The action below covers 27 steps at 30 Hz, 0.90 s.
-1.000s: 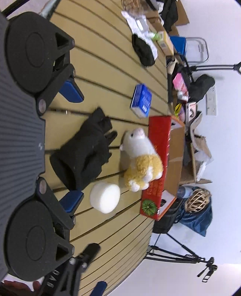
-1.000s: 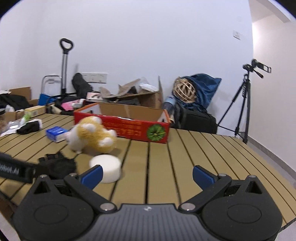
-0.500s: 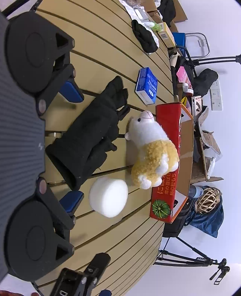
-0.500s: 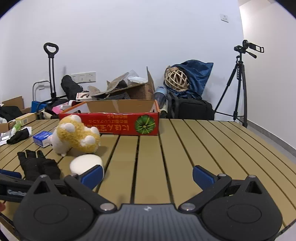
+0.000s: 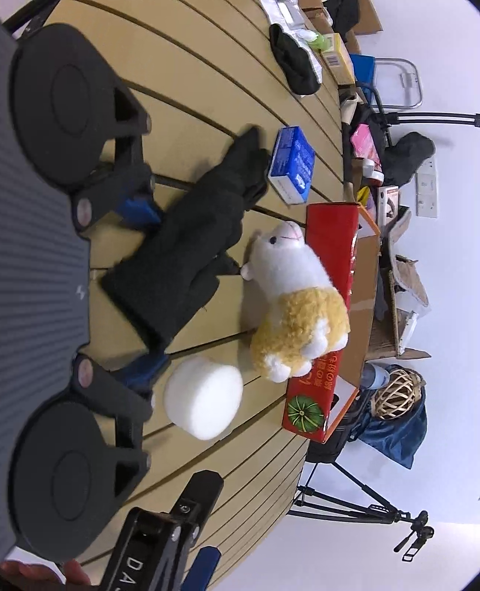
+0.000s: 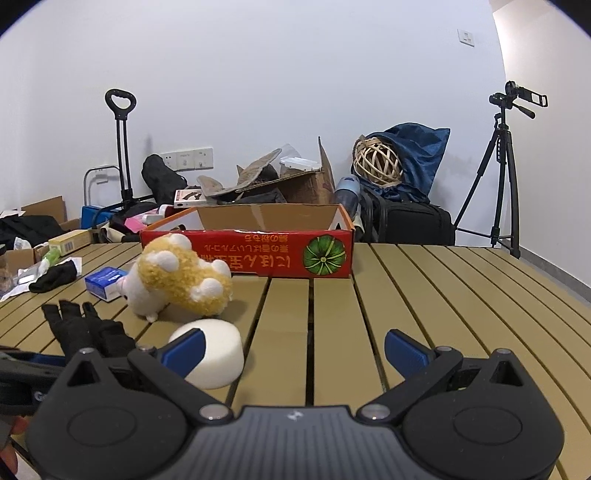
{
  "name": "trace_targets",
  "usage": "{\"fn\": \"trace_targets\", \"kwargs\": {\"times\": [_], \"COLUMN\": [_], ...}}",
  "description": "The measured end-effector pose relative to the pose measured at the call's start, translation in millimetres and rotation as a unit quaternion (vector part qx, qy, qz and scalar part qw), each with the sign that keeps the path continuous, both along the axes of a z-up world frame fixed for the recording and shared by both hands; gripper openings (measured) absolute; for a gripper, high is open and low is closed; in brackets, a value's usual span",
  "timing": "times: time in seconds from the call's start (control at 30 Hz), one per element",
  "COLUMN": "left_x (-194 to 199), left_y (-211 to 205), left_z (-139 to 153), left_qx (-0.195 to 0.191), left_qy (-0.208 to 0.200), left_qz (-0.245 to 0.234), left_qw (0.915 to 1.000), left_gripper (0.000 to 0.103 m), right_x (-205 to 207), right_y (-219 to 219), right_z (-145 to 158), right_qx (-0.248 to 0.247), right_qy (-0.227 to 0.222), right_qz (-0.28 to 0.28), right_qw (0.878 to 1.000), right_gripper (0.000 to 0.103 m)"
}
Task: Collect trash
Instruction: 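Reach the left gripper to the black glove and close on it, then grasp the white foam round with the right gripper while the left gripper holds the glove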
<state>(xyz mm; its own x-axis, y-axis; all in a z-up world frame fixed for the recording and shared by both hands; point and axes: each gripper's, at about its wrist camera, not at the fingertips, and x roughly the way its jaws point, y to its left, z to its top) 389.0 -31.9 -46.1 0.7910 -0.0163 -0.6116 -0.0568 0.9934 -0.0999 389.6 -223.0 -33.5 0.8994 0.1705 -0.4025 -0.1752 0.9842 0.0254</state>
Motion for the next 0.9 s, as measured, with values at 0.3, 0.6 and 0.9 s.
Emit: {"fn": "trace_targets", "kwargs": {"times": [0.3, 0.6, 0.9], "left_x": [-8, -38, -50], "left_y": [9, 15, 36], "left_z": [2, 26, 34], "left_qx": [0.006, 0.064, 0.081], "left_qy": [-0.02, -0.102, -0.118], "left_qz": [0.002, 0.016, 0.036], "left_qw": [0.9998, 0.9927, 0.9891], "left_gripper": [0.018, 0.017, 0.017], "right_x": [0, 5, 17], "right_y": [2, 15, 45], "right_z": [-5, -9, -18], "right_qx": [-0.001, 0.006, 0.005], "right_qy": [0.003, 0.009, 0.029], "right_qz": [-0.001, 0.007, 0.009], "right_qw": [1.0, 1.0, 1.0], "right_gripper": [0.103, 0.103, 0.103]}}
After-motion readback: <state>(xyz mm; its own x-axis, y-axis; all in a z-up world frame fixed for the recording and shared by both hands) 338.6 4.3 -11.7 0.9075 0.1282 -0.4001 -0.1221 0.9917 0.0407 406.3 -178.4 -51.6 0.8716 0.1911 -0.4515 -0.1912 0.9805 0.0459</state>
